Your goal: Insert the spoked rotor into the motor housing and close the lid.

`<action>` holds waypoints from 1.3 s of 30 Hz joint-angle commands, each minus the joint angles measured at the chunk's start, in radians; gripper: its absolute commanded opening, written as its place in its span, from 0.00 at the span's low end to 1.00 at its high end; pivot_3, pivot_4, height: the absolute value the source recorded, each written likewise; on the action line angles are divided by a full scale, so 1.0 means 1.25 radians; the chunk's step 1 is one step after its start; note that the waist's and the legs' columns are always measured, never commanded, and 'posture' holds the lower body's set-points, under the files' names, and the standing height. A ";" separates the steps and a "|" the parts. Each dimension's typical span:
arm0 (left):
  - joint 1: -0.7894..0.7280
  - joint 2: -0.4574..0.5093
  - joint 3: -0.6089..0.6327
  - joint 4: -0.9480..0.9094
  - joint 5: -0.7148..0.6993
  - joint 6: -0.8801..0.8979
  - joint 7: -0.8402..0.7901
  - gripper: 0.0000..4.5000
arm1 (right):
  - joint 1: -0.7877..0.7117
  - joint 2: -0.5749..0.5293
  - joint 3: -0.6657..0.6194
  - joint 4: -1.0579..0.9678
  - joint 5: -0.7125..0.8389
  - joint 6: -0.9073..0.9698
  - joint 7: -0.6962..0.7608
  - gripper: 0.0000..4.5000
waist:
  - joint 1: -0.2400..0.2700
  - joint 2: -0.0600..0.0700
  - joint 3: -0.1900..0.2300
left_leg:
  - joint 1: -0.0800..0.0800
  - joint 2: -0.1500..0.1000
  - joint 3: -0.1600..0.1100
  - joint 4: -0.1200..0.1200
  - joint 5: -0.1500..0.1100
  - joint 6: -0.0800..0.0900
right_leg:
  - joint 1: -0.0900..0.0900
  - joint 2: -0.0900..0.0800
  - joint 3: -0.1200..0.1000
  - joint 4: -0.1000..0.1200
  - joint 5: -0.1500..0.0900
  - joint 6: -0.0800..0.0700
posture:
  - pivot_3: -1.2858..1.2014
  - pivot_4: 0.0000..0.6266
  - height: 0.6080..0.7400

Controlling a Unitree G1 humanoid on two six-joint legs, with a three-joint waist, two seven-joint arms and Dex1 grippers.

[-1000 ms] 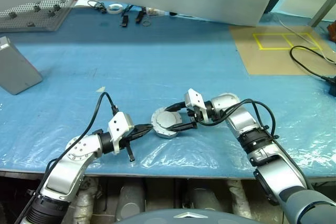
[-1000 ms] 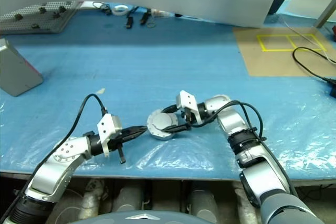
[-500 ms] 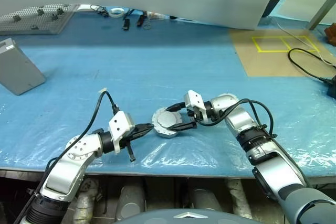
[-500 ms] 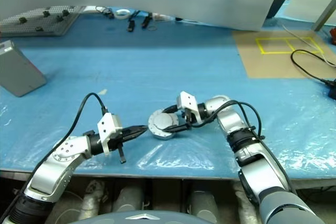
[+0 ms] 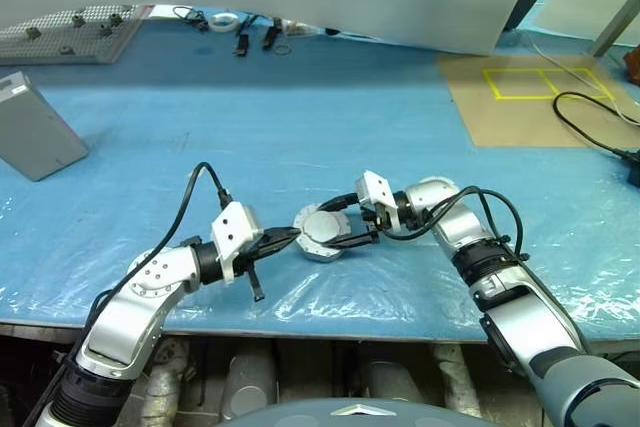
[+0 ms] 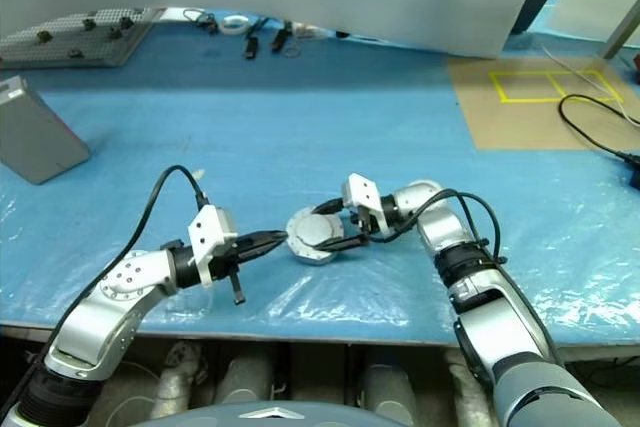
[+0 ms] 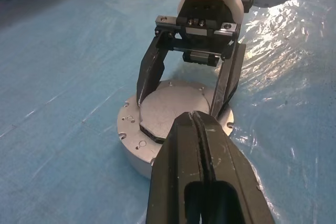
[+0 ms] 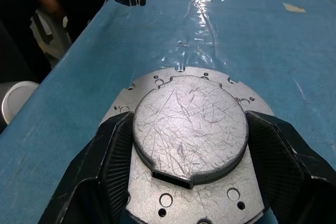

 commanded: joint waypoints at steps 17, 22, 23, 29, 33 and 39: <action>-0.015 -0.001 -0.008 -0.017 -0.014 0.002 0.004 0.00 | 0.031 0.053 -0.061 -0.136 0.028 0.280 -0.157 0.67 | -0.010 0.000 0.000 | -0.011 0.003 0.001 -0.002 0.003 0.000 | -0.014 0.002 0.000 0.002 0.000 0.000 | 0.52 0.24 1.00; -0.009 0.000 -0.008 -0.014 -0.013 -0.003 0.002 0.00 | 0.033 0.046 -0.065 -0.199 0.023 0.244 -0.161 0.67 | -0.009 0.000 0.001 | -0.012 0.003 0.001 -0.002 0.003 0.000 | -0.015 0.002 0.000 0.002 0.000 0.000 | 0.52 0.24 1.00; -0.008 0.000 -0.007 -0.011 -0.013 -0.006 0.000 0.00 | 0.034 0.045 -0.064 -0.208 0.026 0.254 -0.159 0.67 | -0.009 0.000 0.001 | -0.013 0.003 0.001 -0.002 0.003 0.000 | -0.015 0.002 0.000 0.002 0.000 0.000 | 0.52 0.24 1.00; 0.001 0.000 0.001 -0.003 -0.012 -0.017 0.002 0.00 | 0.041 0.045 -0.047 -0.200 -0.005 0.228 -0.169 0.67 | -0.010 0.000 0.001 | -0.014 0.003 0.001 -0.002 0.003 0.000 | -0.016 0.002 -0.001 0.002 0.000 0.000 | 0.52 0.24 1.00; -0.006 0.009 0.020 0.007 -0.018 -0.017 0.000 0.00 | 0.048 0.036 -0.029 -0.153 -0.030 0.203 -0.152 0.67 | -0.010 0.000 0.001 | -0.014 0.003 0.001 -0.002 0.003 0.000 | -0.016 0.002 -0.001 0.002 0.000 0.000 | 0.52 0.24 1.00; -0.010 0.016 0.038 0.051 -0.017 -0.047 -0.014 0.00 | 0.034 0.033 -0.016 -0.060 -0.052 0.155 -0.136 0.67 | -0.009 0.000 0.001 | -0.011 0.003 0.001 -0.002 0.003 0.000 | -0.013 0.002 -0.001 0.002 0.000 0.000 | 0.52 0.24 1.00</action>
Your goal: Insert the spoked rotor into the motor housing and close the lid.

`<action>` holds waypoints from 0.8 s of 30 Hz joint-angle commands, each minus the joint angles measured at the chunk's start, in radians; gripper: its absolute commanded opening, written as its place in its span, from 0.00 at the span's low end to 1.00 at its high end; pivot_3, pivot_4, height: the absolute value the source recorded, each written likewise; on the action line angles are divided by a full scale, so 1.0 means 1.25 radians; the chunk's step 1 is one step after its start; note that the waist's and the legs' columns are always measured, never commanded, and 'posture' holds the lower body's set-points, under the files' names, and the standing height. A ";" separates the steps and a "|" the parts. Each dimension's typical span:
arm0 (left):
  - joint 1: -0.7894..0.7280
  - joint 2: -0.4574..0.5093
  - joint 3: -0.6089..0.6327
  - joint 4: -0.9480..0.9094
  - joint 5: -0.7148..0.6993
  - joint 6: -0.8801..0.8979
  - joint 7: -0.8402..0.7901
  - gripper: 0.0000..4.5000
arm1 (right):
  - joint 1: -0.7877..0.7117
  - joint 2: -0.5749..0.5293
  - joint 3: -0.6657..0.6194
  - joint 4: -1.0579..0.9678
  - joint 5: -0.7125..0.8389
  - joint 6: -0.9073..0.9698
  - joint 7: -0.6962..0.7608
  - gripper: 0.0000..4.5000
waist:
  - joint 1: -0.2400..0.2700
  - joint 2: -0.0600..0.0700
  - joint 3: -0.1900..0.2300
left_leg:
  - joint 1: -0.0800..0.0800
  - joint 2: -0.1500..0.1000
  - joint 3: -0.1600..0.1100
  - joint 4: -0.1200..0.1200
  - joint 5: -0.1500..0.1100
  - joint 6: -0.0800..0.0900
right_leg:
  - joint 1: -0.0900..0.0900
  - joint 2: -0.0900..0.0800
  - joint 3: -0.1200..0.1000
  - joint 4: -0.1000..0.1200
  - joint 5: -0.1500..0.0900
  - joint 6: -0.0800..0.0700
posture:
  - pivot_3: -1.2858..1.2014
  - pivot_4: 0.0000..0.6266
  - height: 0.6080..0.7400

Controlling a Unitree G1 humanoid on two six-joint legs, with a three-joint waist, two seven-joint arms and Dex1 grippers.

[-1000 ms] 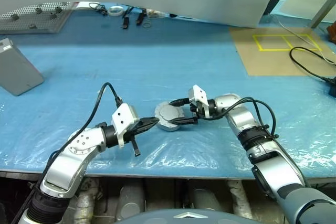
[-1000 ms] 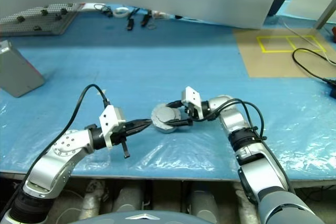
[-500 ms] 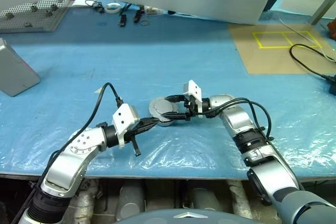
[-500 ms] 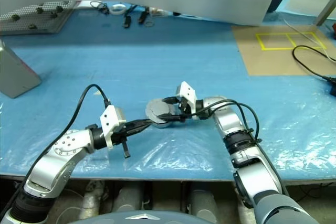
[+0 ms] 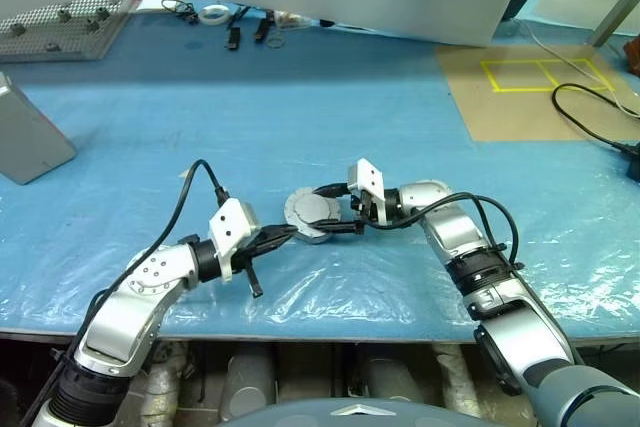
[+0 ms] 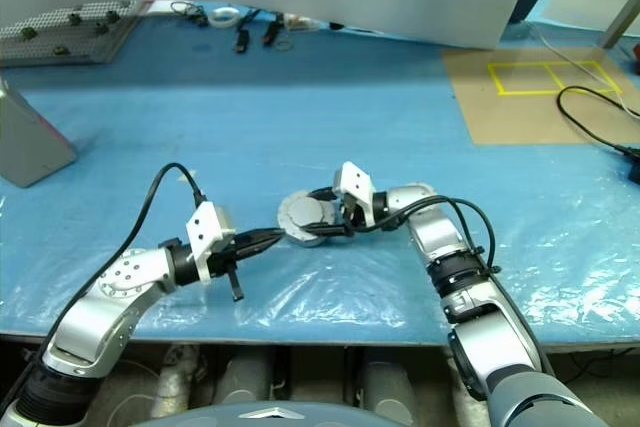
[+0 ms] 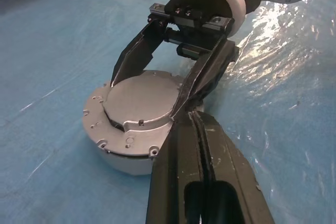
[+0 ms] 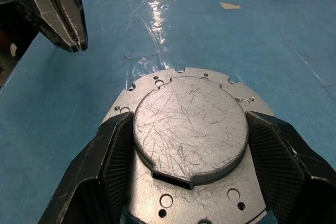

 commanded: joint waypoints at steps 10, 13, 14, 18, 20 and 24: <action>0.018 -0.013 0.002 0.032 0.005 -0.076 -0.016 0.00 | -0.017 -0.028 0.063 0.174 -0.099 -0.071 0.005 0.67 | 0.001 0.000 -0.001 | 0.004 0.000 0.000 0.001 0.000 0.000 | 0.004 0.000 0.000 0.000 0.000 0.000 | 0.52 0.24 1.00; 0.023 -0.017 -0.004 0.034 0.008 -0.085 -0.014 0.00 | -0.032 -0.013 0.042 0.177 -0.055 0.043 0.014 0.67 | 0.002 0.000 -0.001 | 0.007 0.000 0.000 0.001 0.000 -0.001 | 0.007 0.000 0.000 0.000 0.000 0.000 | 0.52 0.24 1.00; 0.024 -0.018 -0.006 0.033 0.009 -0.087 -0.013 0.00 | -0.035 -0.014 0.039 0.169 -0.044 0.068 0.025 0.67 | 0.003 0.000 -0.001 | 0.008 0.000 0.000 0.001 0.000 -0.002 | 0.008 0.000 0.000 0.000 0.000 0.000 | 0.52 0.24 1.00; 0.029 -0.021 -0.014 0.016 0.010 -0.081 -0.006 0.00 | -0.025 -0.028 0.032 0.109 -0.007 0.146 0.080 0.67 | 0.010 0.000 -0.001 | 0.013 0.000 0.000 0.001 -0.001 -0.003 | 0.012 0.000 0.000 0.000 0.000 0.000 | 0.52 0.24 1.00; 0.028 -0.021 -0.016 0.013 0.010 -0.079 -0.005 0.00 | -0.029 -0.024 0.015 0.087 0.024 0.219 0.085 0.67 | 0.011 0.000 -0.001 | 0.012 0.000 0.000 0.000 -0.001 -0.003 | 0.012 0.000 0.000 -0.001 0.000 0.000 | 0.52 0.24 1.00; 0.022 -0.022 -0.018 0.018 0.010 -0.080 -0.006 0.00 | -0.025 -0.027 -0.004 0.059 0.043 0.257 0.082 0.67 | 0.010 0.000 -0.001 | 0.007 0.000 0.000 0.000 0.000 -0.001 | 0.008 0.000 0.000 -0.002 0.000 0.000 | 0.52 0.24 1.00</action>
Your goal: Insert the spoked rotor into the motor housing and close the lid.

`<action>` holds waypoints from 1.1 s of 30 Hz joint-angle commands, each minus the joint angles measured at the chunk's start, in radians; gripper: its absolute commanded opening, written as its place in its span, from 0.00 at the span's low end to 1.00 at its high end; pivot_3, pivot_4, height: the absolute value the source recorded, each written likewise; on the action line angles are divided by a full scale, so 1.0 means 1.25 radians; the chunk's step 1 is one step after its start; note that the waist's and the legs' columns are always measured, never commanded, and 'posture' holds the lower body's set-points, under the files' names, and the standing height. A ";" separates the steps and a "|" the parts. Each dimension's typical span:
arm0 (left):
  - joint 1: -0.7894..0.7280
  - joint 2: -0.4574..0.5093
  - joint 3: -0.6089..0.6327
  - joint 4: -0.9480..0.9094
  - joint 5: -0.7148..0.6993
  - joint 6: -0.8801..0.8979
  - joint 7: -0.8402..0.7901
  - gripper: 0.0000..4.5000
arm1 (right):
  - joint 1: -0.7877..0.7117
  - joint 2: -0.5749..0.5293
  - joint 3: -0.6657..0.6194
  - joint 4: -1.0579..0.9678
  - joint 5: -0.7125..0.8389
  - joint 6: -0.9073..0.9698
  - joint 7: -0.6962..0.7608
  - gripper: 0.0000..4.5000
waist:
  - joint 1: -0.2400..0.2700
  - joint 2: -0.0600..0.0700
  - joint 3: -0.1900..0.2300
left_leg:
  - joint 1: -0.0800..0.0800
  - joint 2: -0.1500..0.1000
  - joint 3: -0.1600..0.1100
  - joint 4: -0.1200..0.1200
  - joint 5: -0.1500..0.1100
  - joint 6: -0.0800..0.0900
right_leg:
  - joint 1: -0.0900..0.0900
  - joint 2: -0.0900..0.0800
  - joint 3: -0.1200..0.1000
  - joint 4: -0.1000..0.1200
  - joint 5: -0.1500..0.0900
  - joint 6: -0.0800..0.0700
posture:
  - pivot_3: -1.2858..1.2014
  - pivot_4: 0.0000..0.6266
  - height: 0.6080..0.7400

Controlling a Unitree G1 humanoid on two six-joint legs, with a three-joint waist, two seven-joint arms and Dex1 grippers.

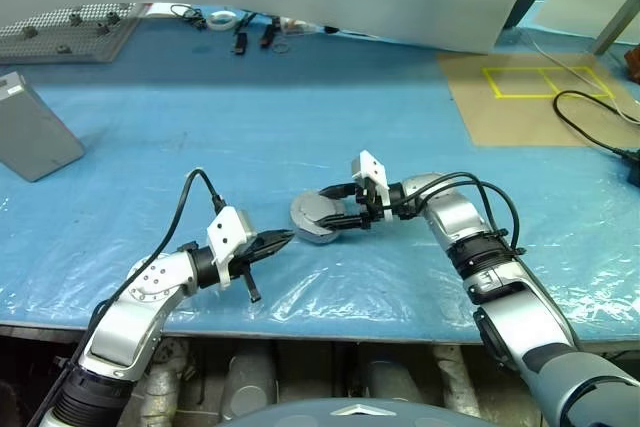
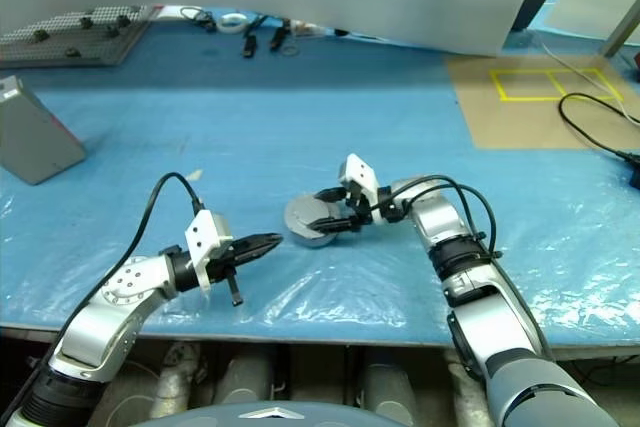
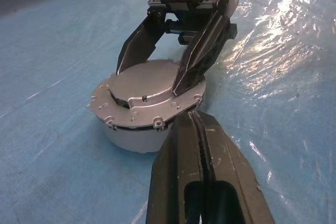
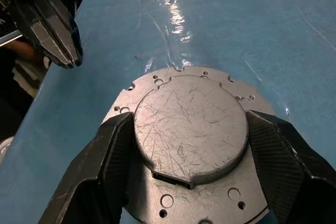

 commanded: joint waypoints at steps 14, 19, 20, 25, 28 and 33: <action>0.002 -0.009 -0.006 0.052 0.010 -0.076 -0.029 0.00 | 0.072 -0.007 -0.024 -0.175 0.032 -0.010 -0.019 0.67 | -0.007 0.000 0.000 | -0.010 0.001 0.000 0.000 0.000 0.000 | -0.010 0.000 -0.001 0.003 0.000 0.000 | 0.52 0.24 1.00; 0.010 -0.013 -0.012 0.077 0.017 -0.108 -0.039 0.00 | 0.086 -0.032 0.009 -0.127 -0.010 -0.052 0.008 0.67 | -0.007 0.000 0.000 | -0.010 0.000 0.000 0.000 0.000 0.000 | -0.010 0.000 -0.001 0.003 0.000 0.000 | 0.52 0.24 1.00; 0.011 -0.015 -0.013 0.079 0.017 -0.111 -0.040 0.00 | 0.088 -0.040 0.016 -0.113 -0.012 -0.050 0.022 0.67 | -0.006 0.000 0.000 | -0.009 0.000 0.000 0.000 0.000 0.000 | -0.009 0.000 -0.001 0.003 0.000 0.000 | 0.52 0.24 1.00; 0.013 -0.020 -0.019 0.079 0.023 -0.117 -0.040 0.00 | 0.070 -0.034 0.027 -0.039 -0.040 -0.088 0.009 0.67 | -0.007 0.000 0.000 | -0.007 0.000 0.000 0.000 0.000 0.000 | -0.007 0.000 -0.001 0.003 0.000 0.000 | 0.52 0.24 1.00; 0.009 -0.018 -0.017 0.068 0.021 -0.107 -0.035 0.00 | 0.063 -0.021 0.030 -0.033 -0.038 -0.093 0.003 0.67 | -0.007 0.000 0.000 | -0.005 0.001 0.000 0.001 0.000 0.000 | -0.006 0.000 -0.001 0.003 0.000 0.000 | 0.52 0.24 1.00; 0.006 -0.011 -0.013 0.034 0.013 -0.077 -0.027 0.00 | 0.074 -0.028 0.049 -0.005 -0.062 -0.132 0.010 0.67 | -0.008 0.000 0.000 | -0.002 0.001 0.000 0.001 0.001 -0.001 | -0.004 0.000 -0.001 0.003 0.000 0.000 | 0.52 0.24 1.00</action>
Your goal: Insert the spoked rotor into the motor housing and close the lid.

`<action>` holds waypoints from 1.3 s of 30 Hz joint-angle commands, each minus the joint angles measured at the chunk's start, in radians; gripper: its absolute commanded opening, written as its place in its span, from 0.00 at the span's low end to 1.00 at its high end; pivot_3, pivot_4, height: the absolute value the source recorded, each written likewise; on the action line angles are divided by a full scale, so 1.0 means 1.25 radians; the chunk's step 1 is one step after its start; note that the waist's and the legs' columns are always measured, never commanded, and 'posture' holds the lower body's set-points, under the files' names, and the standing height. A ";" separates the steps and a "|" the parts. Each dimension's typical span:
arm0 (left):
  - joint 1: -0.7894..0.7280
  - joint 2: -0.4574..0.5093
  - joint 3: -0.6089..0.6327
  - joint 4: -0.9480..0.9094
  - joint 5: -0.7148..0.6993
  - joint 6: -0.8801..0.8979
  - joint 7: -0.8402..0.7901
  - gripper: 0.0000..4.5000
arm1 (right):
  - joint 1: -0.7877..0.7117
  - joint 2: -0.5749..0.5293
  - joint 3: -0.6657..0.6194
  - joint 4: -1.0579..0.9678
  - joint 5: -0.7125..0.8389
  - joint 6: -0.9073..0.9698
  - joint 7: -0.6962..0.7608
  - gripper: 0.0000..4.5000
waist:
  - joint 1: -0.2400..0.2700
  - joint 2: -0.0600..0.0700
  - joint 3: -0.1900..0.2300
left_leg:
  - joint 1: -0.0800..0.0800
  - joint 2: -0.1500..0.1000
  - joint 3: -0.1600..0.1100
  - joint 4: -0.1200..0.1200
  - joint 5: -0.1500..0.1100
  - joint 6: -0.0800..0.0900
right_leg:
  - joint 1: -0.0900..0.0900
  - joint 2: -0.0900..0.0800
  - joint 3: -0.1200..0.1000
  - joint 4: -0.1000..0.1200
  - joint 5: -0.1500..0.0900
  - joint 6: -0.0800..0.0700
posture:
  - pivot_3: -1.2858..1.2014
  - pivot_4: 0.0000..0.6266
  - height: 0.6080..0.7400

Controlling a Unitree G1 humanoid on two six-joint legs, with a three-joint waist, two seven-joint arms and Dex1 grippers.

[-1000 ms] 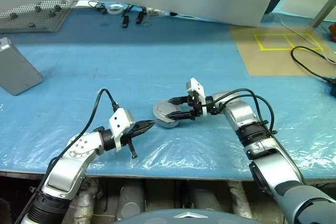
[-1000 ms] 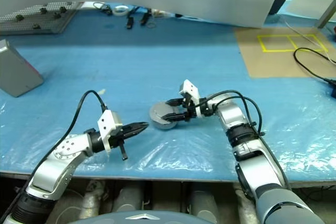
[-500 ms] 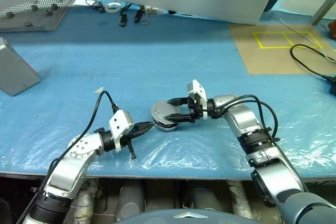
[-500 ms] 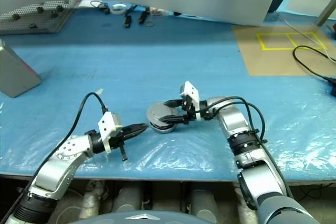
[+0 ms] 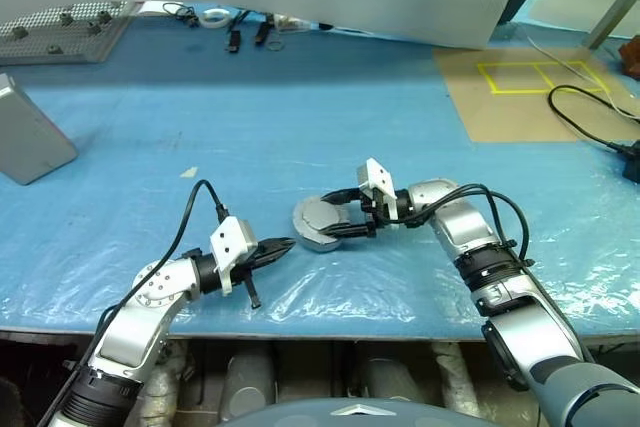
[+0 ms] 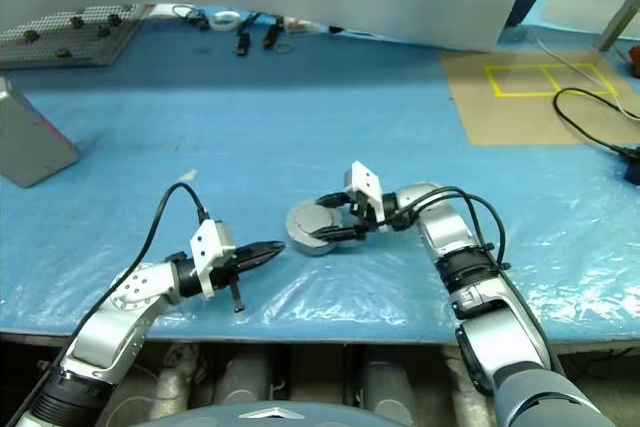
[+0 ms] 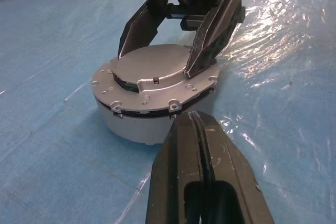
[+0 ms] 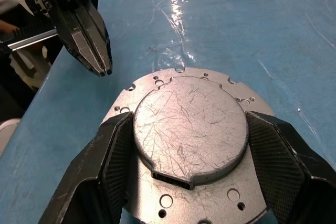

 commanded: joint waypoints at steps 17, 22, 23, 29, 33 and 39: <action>-0.036 0.006 0.009 -0.126 -0.028 0.116 0.039 0.00 | 0.019 -0.016 0.065 0.118 -0.075 -0.041 -0.015 0.67 | 0.000 -0.002 -0.002 | 0.015 0.000 0.000 0.000 -0.002 -0.003 | 0.013 0.000 0.001 -0.001 0.000 0.000 | 0.52 0.24 1.00; -0.055 0.005 0.008 -0.138 -0.034 0.139 0.045 0.00 | 0.005 -0.042 0.043 0.110 -0.037 0.065 0.038 0.67 | 0.004 -0.001 -0.002 | 0.009 0.000 0.000 0.000 -0.001 -0.003 | 0.010 0.000 0.001 -0.002 0.000 0.000 | 0.52 0.24 1.00; -0.057 0.005 0.007 -0.140 -0.034 0.142 0.046 0.00 | 0.009 -0.049 0.045 0.106 -0.042 0.051 0.045 0.67 | 0.005 -0.001 -0.002 | 0.007 -0.001 0.000 0.000 0.000 -0.001 | 0.009 0.000 0.001 -0.003 0.000 0.000 | 0.52 0.24 1.00; -0.065 0.000 0.000 -0.163 -0.039 0.167 0.056 0.00 | 0.045 -0.062 0.073 0.088 -0.091 -0.119 0.037 0.67 | 0.018 -0.001 -0.002 | 0.003 -0.001 0.000 0.000 -0.001 0.001 | 0.006 0.000 0.000 -0.005 0.000 0.000 | 0.52 0.24 1.00; -0.067 -0.001 -0.003 -0.172 -0.042 0.178 0.061 0.00 | 0.041 -0.048 0.069 0.106 -0.092 -0.142 0.014 0.67 | 0.018 -0.001 -0.002 | 0.004 0.000 0.000 -0.001 -0.001 0.001 | 0.006 0.000 0.000 -0.005 0.000 0.000 | 0.52 0.24 1.00; -0.071 0.001 -0.002 -0.184 -0.046 0.192 0.066 0.00 | 0.034 -0.059 0.067 0.101 -0.080 -0.074 0.035 0.67 | 0.020 -0.001 -0.002 | 0.007 0.000 0.000 -0.001 -0.002 -0.002 | 0.009 0.000 0.000 -0.005 0.000 0.000 | 0.52 0.24 1.00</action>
